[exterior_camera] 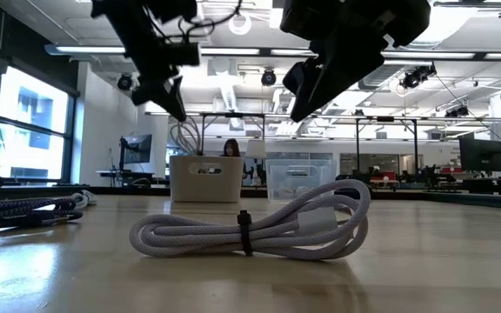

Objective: Pick & Place USB Port
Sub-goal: Put the light pink charger cable into the grey bin, then put the blue charger cable into the transparent bin

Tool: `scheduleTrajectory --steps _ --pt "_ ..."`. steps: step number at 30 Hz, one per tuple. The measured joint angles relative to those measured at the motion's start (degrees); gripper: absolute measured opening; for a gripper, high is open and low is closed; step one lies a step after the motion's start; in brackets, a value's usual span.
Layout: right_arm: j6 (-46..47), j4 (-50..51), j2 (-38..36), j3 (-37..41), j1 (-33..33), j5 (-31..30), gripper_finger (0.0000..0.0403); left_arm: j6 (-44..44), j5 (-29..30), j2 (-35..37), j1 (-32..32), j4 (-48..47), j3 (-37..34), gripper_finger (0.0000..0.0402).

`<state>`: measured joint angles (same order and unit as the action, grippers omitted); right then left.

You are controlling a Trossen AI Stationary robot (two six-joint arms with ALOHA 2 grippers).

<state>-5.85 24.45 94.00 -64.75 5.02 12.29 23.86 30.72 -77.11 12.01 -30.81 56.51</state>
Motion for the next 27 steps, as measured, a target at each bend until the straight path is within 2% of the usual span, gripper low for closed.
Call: scheduleTrajectory --steps 6,16,27 --pt "0.0 0.6 0.0 0.0 0.8 0.0 0.0188 2.1 -1.3 -2.9 3.1 2.3 0.0 0.0004" --pt "-0.4 1.4 0.0 0.0 1.1 -0.2 0.0188 6.1 -9.4 -3.5 3.0 7.4 0.0 0.0035" --pt "-0.6 1.4 0.0 0.0 1.1 -0.1 0.0188 6.0 -8.3 -3.5 3.0 5.3 0.0 0.0087"
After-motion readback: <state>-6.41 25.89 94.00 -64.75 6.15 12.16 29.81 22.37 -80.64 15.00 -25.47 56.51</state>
